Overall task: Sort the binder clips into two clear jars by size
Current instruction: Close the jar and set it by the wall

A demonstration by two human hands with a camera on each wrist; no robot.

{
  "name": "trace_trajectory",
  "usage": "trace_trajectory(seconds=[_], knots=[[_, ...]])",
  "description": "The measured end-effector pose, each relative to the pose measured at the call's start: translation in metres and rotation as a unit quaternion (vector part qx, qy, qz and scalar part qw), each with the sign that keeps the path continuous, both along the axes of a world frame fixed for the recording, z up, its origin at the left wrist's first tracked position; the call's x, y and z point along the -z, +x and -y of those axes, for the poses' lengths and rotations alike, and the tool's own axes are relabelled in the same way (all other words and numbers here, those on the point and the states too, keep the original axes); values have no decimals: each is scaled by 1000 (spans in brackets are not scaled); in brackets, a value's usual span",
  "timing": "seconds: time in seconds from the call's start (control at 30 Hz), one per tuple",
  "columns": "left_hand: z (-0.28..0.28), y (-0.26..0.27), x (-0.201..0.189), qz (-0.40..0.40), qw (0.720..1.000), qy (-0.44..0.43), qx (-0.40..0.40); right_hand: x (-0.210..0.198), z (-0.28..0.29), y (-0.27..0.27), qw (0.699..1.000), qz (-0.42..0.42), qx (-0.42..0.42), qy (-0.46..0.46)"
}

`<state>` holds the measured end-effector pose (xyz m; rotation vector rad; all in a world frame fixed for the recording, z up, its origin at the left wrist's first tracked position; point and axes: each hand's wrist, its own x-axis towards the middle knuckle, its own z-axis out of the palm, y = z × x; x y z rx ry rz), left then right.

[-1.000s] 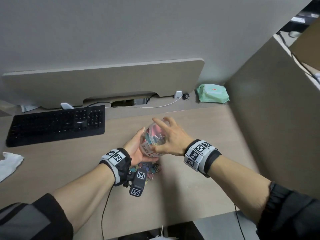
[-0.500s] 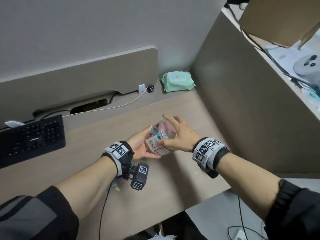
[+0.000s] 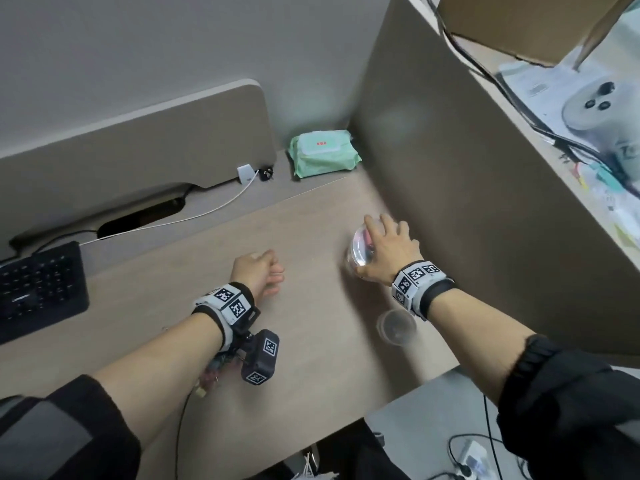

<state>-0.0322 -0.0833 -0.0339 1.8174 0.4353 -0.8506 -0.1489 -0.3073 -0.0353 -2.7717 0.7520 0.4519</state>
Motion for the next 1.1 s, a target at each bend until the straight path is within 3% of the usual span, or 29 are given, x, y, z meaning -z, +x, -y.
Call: trace_trajectory(seconds=[0.3,0.53,0.8,0.97,1.1], knots=[[1,-7,0,12,998,4,54,9,-5,-1,999,-23,28,-8],[-15,-18,2,6,996,2,87,-1,-31,-53,993,24,104,-47],[-48,-34,9,-5,995,2,100,29,-65,-90,977,-127,170,17],[-74,-39,10,-16,995,5,98,34,-87,-84,981,-125,148,27],[-94,-39,1,-37,994,-7,107,11,-112,-53,988,-66,111,84]])
